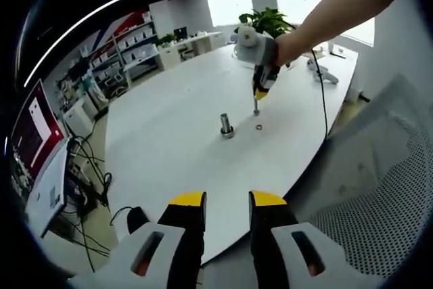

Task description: Place the washer onto the threaded stud by aligning its center hole with the stud, sliding it down to the base, and recovering from edge contact or off-axis alignment until the washer reaches the visible bottom stop.

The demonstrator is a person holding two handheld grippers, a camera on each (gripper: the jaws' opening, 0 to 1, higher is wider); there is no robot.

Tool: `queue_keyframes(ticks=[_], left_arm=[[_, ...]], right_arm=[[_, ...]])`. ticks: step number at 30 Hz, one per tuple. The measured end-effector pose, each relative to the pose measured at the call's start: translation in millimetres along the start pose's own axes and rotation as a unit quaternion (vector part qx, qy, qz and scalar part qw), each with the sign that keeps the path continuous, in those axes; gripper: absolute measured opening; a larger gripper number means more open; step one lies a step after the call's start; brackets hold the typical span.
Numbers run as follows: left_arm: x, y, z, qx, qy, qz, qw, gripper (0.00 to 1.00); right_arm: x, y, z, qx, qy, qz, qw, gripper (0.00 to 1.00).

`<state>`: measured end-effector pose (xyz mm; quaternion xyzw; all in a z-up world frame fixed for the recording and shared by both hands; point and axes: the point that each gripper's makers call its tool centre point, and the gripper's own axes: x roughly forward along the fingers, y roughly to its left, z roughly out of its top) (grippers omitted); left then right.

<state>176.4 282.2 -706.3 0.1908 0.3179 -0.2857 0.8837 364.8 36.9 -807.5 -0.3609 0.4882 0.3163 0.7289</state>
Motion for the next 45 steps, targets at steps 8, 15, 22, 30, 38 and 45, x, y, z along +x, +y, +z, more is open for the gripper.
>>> queue_keyframes(ticks=[8, 15, 22, 30, 38, 45], left_arm=[[0, 0.2, -0.9, 0.000, 0.003, 0.001, 1.0000, 0.23], [1, -0.1, -2.4, 0.001, 0.008, 0.000, 1.0000, 0.23], [1, 0.0, -3.9, 0.001, 0.011, 0.000, 0.9999, 0.23], [2, 0.5, -5.3, 0.000, 0.015, 0.000, 0.9999, 0.23], [2, -0.3, -6.2, 0.000, 0.017, -0.002, 0.9998, 0.23], [2, -0.6, -6.3, 0.001, 0.018, -0.002, 0.9998, 0.23]], right_arm=[[1, 2, 0.7, -0.003, -0.007, 0.006, 1.0000, 0.14], [4, 3, 0.4, -0.003, -0.007, 0.012, 0.9999, 0.14], [12, 6, -0.7, 0.000, -0.004, 0.021, 0.9998, 0.14], [20, 2, 5.4, 0.001, -0.008, 0.025, 0.9997, 0.09], [21, 5, 6.8, 0.001, -0.024, 0.034, 0.9991, 0.09], [10, -9, 16.4, 0.038, -0.057, 0.023, 0.9974, 0.10]])
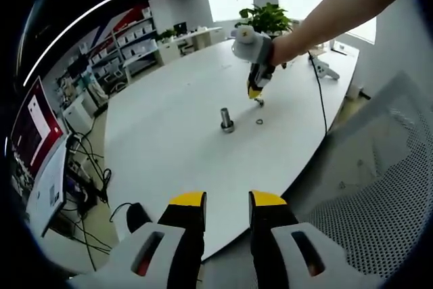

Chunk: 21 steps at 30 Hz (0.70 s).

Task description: Place the washer onto the threaded stud by aligning its center hole with the stud, sliding it down to the base, and recovering from edge contact or off-axis alignment until the washer reaches the visible bottom stop.

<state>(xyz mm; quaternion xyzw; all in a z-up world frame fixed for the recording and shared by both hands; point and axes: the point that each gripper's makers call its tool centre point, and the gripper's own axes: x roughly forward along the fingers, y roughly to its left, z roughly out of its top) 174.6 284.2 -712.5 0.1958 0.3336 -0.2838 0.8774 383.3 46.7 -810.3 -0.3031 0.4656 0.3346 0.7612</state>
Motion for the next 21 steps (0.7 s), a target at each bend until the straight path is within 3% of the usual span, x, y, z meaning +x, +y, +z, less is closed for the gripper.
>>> queue_keyframes(ticks=[12, 21], left_arm=[[-1, -0.6, 0.5, 0.003, -0.002, -0.001, 1.0000, 0.23], [0, -0.2, 0.0, 0.002, 0.000, 0.001, 1.0000, 0.23]], right_arm=[[7, 6, -12.4, 0.008, 0.012, -0.001, 0.9999, 0.10], [14, 5, -10.1, 0.008, 0.014, 0.000, 0.9999, 0.11]])
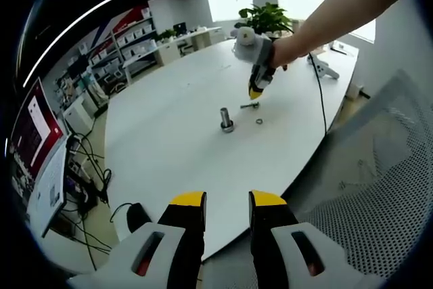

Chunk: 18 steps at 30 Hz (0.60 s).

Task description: Place the washer onto the threaded stud by aligning its center hole with the stud, sliding it down to the base, and recovering from edge contact or off-axis alignment until the washer reaches the visible bottom stop.

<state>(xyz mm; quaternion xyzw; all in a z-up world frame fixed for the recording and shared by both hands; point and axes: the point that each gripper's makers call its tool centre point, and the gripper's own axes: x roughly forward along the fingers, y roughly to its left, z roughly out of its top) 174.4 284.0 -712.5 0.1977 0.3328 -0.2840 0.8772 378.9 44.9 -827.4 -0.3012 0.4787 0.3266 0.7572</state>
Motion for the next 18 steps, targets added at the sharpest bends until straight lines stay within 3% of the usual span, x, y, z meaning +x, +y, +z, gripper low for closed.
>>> queue_keyframes(ticks=[18], left_arm=[[0, 1.7, -0.9, -0.004, 0.001, 0.002, 1.0000, 0.23]], right_arm=[[18, -6, 7.9, -0.002, 0.012, 0.003, 0.9999, 0.12]])
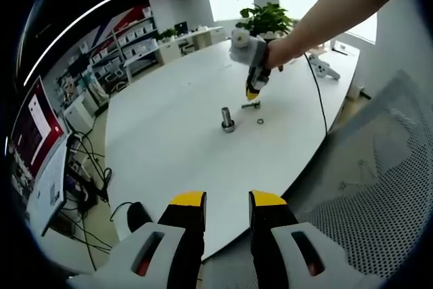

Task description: Place the washer onto the threaded stud by aligning its center hole with the stud, sliding it down to the base, and recovering from edge contact or off-axis alignment until the washer reaches the visible bottom stop.

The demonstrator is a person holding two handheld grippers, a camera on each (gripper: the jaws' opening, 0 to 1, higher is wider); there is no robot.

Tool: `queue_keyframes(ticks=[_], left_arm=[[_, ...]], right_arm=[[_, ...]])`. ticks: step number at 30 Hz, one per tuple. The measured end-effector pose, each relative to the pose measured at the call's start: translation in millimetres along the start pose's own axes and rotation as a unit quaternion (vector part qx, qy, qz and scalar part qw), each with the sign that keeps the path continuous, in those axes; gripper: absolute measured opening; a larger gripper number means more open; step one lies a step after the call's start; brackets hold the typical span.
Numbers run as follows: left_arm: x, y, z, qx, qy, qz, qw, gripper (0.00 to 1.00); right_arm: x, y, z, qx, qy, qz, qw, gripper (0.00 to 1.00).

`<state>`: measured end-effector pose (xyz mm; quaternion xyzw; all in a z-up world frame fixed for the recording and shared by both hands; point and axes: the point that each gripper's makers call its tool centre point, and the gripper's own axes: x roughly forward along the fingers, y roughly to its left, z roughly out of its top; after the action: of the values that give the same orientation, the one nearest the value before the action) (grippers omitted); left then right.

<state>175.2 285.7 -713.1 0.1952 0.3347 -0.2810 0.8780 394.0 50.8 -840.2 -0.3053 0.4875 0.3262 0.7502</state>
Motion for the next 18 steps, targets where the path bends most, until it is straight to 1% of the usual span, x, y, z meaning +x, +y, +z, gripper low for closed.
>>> queue_keyframes(ticks=[5, 10, 13, 16, 18], left_arm=[[0, 0.4, -0.1, -0.002, 0.000, 0.000, 1.0000, 0.23], [0, 0.6, -0.8, -0.002, 0.002, 0.000, 1.0000, 0.23], [0, 1.0, -0.9, -0.003, 0.002, 0.001, 1.0000, 0.23], [0, 1.0, -1.1, -0.003, 0.002, 0.001, 1.0000, 0.23], [0, 1.3, -1.0, -0.003, 0.002, 0.002, 1.0000, 0.23]], right_arm=[[12, -4, 3.3, -0.001, 0.004, 0.002, 1.0000, 0.13], [22, 0, 4.6, 0.003, 0.012, 0.008, 0.9999, 0.13], [27, -1, 4.0, 0.012, 0.017, 0.005, 0.9998, 0.13], [31, -4, 5.4, 0.020, 0.015, 0.007, 0.9997, 0.13], [34, -4, 4.7, 0.018, 0.020, 0.008, 0.9996, 0.14]])
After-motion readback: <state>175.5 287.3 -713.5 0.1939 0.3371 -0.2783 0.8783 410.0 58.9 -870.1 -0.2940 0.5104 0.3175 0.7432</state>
